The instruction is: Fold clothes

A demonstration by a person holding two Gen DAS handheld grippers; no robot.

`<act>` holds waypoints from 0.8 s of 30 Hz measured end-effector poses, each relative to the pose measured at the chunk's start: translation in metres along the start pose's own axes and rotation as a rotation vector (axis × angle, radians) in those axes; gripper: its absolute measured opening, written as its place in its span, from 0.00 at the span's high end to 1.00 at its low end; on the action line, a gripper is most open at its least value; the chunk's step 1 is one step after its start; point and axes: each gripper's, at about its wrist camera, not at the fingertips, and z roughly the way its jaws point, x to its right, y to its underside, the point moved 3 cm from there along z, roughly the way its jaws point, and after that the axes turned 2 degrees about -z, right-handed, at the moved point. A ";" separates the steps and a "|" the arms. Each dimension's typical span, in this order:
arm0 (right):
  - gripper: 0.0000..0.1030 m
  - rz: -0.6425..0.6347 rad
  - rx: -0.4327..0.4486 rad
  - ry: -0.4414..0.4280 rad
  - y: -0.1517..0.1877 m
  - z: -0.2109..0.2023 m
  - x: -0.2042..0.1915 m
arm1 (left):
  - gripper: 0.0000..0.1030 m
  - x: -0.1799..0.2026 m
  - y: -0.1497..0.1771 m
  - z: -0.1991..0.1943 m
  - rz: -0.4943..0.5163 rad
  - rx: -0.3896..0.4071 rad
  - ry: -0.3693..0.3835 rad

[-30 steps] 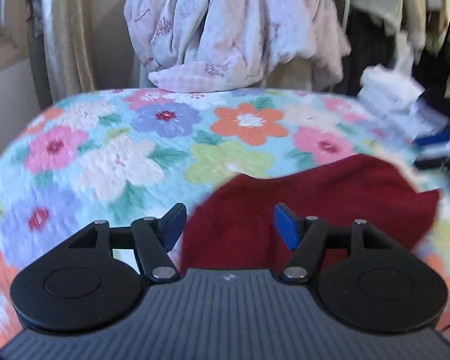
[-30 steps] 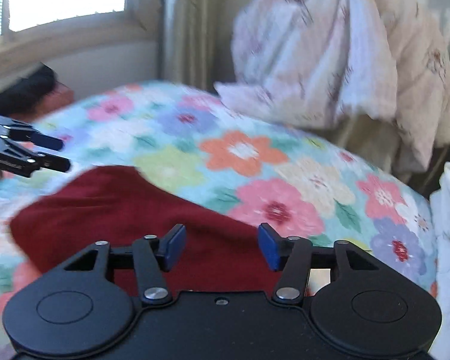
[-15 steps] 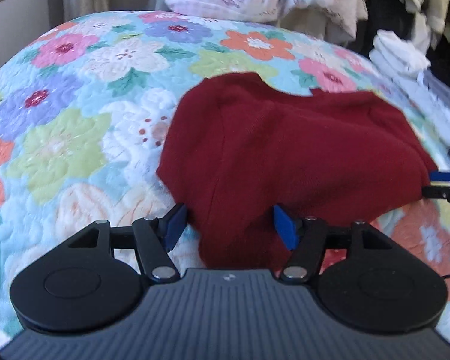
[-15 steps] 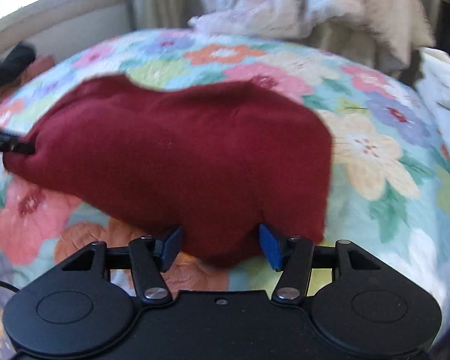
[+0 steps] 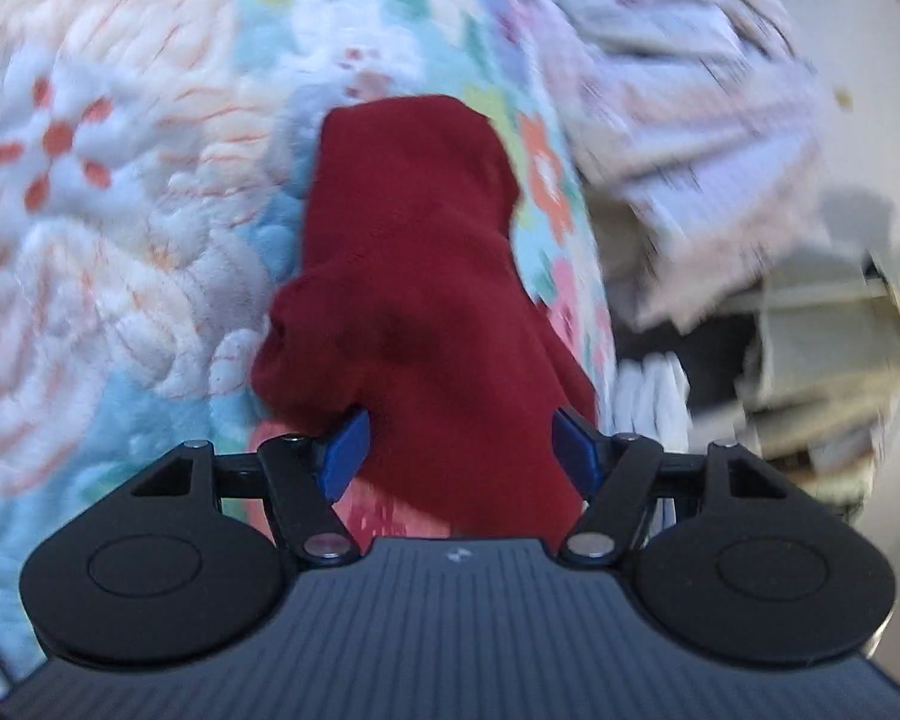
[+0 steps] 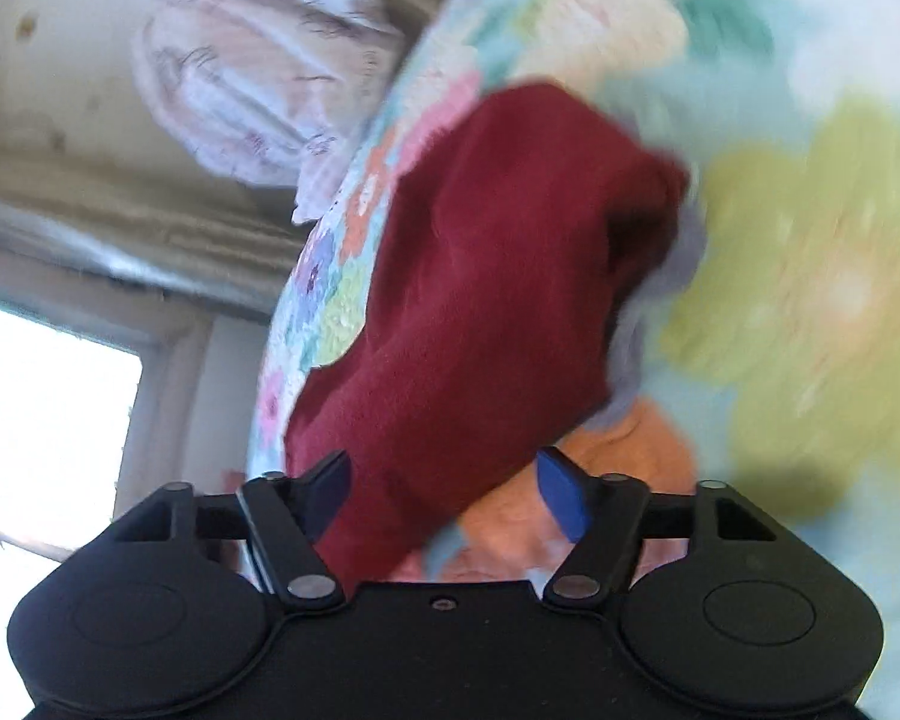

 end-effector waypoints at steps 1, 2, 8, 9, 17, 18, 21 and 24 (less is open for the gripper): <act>0.25 0.059 0.023 -0.015 0.001 0.006 0.002 | 0.33 -0.002 0.000 0.005 -0.028 0.021 -0.008; 0.25 0.094 0.039 -0.030 0.002 0.012 0.004 | 0.32 -0.004 0.000 0.011 -0.057 0.042 -0.016; 0.25 0.119 0.180 0.052 -0.020 0.041 0.000 | 0.70 0.010 0.003 0.035 0.171 0.114 -0.104; 0.25 0.084 0.190 0.048 -0.024 0.047 -0.004 | 0.76 0.013 0.006 0.035 0.235 0.135 -0.132; 0.72 -0.279 0.154 -0.176 -0.029 0.019 -0.075 | 0.89 0.066 0.034 -0.016 0.625 0.212 -0.216; 0.72 -0.305 0.142 -0.187 -0.023 0.005 -0.081 | 0.89 0.069 0.038 -0.026 0.624 0.191 -0.215; 0.72 -0.304 0.103 -0.107 -0.006 -0.034 -0.068 | 0.89 0.069 0.060 -0.043 0.633 0.078 -0.244; 0.72 -0.366 0.085 0.073 0.009 -0.051 -0.043 | 0.89 0.058 0.089 -0.044 0.672 0.003 -0.305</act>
